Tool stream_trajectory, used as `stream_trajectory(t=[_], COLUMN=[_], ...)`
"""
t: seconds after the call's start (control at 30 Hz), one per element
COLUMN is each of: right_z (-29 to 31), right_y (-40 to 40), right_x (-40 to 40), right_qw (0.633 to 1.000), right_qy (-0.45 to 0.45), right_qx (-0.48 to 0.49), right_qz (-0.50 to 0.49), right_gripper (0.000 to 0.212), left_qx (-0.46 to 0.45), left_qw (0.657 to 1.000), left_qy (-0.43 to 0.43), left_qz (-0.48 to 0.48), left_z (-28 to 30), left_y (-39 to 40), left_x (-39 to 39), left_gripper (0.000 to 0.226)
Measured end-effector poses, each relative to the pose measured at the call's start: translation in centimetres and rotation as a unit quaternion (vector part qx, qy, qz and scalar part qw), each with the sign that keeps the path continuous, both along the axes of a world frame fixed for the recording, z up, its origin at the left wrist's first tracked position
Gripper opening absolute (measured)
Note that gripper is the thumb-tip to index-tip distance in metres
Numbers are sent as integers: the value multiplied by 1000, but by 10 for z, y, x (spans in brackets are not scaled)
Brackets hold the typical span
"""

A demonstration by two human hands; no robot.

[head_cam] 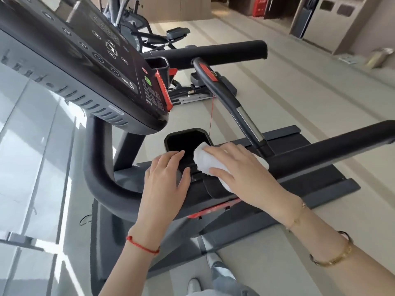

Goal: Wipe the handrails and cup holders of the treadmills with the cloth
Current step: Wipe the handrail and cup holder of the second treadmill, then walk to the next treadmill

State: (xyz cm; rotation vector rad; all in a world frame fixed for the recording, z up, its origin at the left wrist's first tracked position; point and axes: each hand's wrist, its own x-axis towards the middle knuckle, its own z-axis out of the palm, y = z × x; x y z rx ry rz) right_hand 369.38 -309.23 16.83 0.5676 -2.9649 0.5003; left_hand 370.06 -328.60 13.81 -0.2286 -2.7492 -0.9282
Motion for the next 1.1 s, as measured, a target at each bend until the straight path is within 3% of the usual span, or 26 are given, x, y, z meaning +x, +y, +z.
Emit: stream_trajectory(t=[0.23, 0.5, 1.1], right_z=[2, -6, -29], right_y=[11, 54, 224], right_x=[37, 88, 213], right_qw=[995, 981, 894], right_qy=[41, 1, -30], right_qx=[45, -24, -104], right_qz=[-76, -191, -434], right_gripper=[46, 46, 44], left_qx=[11, 11, -11], left_qw=[999, 989, 923], left_qy=[6, -12, -17], left_qz=[-53, -144, -384], left_z=[7, 16, 5], left_y=[0, 40, 263], left_x=[17, 26, 50], left_gripper=[41, 41, 39])
